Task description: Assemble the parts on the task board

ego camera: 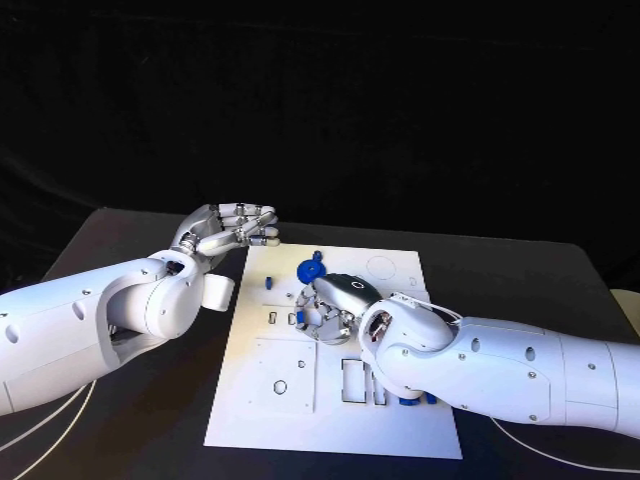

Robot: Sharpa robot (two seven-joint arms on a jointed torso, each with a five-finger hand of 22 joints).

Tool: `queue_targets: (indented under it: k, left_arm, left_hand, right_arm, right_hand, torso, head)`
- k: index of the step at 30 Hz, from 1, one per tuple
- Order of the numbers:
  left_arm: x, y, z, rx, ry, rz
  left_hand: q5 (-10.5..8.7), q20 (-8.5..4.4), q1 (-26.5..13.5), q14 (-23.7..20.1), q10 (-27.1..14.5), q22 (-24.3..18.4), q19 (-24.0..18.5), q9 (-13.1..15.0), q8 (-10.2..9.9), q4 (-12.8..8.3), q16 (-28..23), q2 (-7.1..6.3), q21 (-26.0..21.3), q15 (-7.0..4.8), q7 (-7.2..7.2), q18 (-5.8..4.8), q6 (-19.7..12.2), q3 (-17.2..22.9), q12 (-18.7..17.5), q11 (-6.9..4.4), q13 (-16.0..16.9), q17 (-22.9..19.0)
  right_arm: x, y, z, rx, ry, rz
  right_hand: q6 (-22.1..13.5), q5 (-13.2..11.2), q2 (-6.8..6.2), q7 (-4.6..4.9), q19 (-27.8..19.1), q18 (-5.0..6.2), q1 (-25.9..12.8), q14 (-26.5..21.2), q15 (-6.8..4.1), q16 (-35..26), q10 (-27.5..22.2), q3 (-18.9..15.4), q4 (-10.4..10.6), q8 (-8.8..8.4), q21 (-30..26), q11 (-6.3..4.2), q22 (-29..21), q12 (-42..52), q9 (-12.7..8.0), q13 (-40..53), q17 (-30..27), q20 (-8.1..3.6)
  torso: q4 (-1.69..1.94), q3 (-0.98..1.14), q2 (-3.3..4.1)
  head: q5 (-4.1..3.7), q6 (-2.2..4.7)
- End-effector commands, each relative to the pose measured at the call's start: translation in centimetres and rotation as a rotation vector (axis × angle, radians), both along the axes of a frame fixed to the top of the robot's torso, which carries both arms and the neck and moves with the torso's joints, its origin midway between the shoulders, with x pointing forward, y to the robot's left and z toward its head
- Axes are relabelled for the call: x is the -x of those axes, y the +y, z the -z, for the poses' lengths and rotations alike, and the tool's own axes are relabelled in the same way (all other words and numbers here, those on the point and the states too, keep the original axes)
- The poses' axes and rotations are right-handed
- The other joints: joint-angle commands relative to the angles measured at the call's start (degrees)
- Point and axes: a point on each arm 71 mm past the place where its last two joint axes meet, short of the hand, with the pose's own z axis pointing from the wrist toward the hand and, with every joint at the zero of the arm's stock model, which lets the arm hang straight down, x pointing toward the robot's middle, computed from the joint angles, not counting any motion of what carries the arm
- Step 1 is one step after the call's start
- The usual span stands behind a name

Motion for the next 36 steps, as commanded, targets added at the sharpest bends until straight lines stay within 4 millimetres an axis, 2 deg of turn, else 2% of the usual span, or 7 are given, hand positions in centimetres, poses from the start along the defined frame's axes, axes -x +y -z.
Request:
queue_targets:
  k: [1, 9, 13, 18, 27, 36]
  left_arm:
    - [0.03, -0.28, -0.1, 0.01, -0.004, 0.02]
    - [0.0, -0.21, -0.08, 0.009, -0.004, 0.018]
    - [0.0, -0.16, -0.07, 0.009, -0.004, 0.018]
    - [-0.01, -0.1, -0.07, 0.008, -0.003, 0.017]
    - [-0.01, -0.02, -0.05, 0.007, -0.001, 0.016]
    - [-0.01, 0.02, -0.04, 0.007, -0.001, 0.016]
  left_hand:
    - [-0.34, 0.08, -0.1, -0.4, 0.4, 0.1, -0.1, 0.1, 0.0, 0.1, -0.3, -0.34, 0.2, 0.01, -0.27, 0.57, 0.0, 0.3, -0.4, 0.03, 0.1, 0.1]
    - [-0.34, 0.08, -0.1, -0.4, 0.4, 0.1, -0.1, 0.1, 0.0, 0.1, -0.3, -0.34, 0.2, 0.01, -0.27, 0.57, 0.0, 0.3, -0.4, 0.03, 0.1, 0.1]
    - [-0.34, 0.08, -0.1, -0.4, 0.4, 0.1, -0.1, 0.1, 0.0, 0.1, -0.3, -0.34, 0.2, 0.01, -0.27, 0.57, 0.0, 0.3, -0.4, 0.03, 0.1, 0.1]
    - [-0.34, 0.08, -0.1, -0.4, 0.4, 0.1, -0.1, 0.1, 0.0, 0.1, -0.3, -0.34, 0.2, 0.01, -0.27, 0.57, 0.0, 0.3, -0.4, 0.03, 0.1, 0.1]
    - [-0.36, 0.08, -0.2, -0.4, 0.5, 0.1, -0.2, 0.1, 0.0, 0.1, -0.3, -0.35, 0.3, 0.01, -0.27, 0.57, 0.1, 0.3, -0.4, 0.02, 0.1, 0.1]
    - [-0.36, 0.08, -0.2, -0.4, 0.5, 0.1, -0.2, 0.1, 0.0, 0.1, -0.3, -0.35, 0.3, 0.01, -0.27, 0.57, 0.1, 0.3, -0.4, 0.02, 0.1, 0.1]
  right_arm:
    - [-0.01, -0.11, 0.65, 0.036, 0.008, 0.006]
    - [-0.25, -0.24, 0.84, 0.042, 0.008, 0.011]
    - [-0.31, -0.25, 0.89, 0.044, 0.009, 0.007]
    - [-0.31, -0.24, 0.93, 0.046, 0.011, 0.0]
    - [-0.32, -0.28, 0.89, 0.04, 0.006, -0.003]
    - [-0.36, -0.31, 0.8, 0.03, -0.004, 0.0]
  right_hand:
    - [0.5, -0.3, 0.19, -0.66, 5.5, -1.03, -0.5, 5.6, -0.28, 0.1, 0.5, -0.1, 0.3, 2.82, -0.1, -0.08, 14.4, 0.3, 2.5, 6.8, 12.9, -0.49]
    - [0.2, -0.4, -0.29, -0.6, 5.3, -0.97, -0.9, 5.6, -0.28, 0.0, 0.2, -0.3, 0.4, 2.78, -0.3, -0.05, 14.2, -0.1, 2.4, 6.4, 12.7, -0.51]
    - [-0.9, -0.6, -0.77, -0.19, 4.9, -0.8, -1.4, 5.5, -0.1, -0.1, -0.5, -0.3, 0.5, 2.27, -0.8, 0.24, 13.7, -1.2, 2.2, 5.5, 12.4, -0.44]
    - [-2.7, -0.9, -2.15, 0.72, 4.6, -0.66, -2.2, 5.5, 0.52, -0.2, -1.6, -0.5, 0.7, 1.22, -1.3, 1.01, 13.3, -2.6, 1.6, 4.4, 12.2, 0.01]
    - [-3.9, -2.0, -3.4, 1.38, 4.3, -0.54, -3.3, 5.4, 1.11, -0.2, -2.5, -1.0, 1.4, 0.4, -1.7, 1.65, 13.0, -3.7, 1.1, 3.5, 12.2, 0.57]
    - [-4.3, -2.4, -3.73, 1.56, 4.2, -0.48, -3.4, 5.4, 1.25, -0.2, -2.8, -1.2, 1.6, 0.1, -1.9, 1.8, 12.8, -4.2, 0.9, 3.1, 12.1, 0.74]
  torso:
    - [-0.02, 0.01, 0.01]
    - [-0.05, -0.01, -0.03]
    - [-0.05, 0.01, -0.04]
    - [-0.06, 0.04, -0.02]
    - [-0.06, 0.07, 0.01]
    - [-0.07, 0.08, 0.01]
  head:
    - [0.01, -0.12]
    - [-0.02, -0.26]
    - [0.01, -0.28]
    - [0.02, -0.29]
    - [-0.02, -0.1]
    - [-0.08, -0.05]
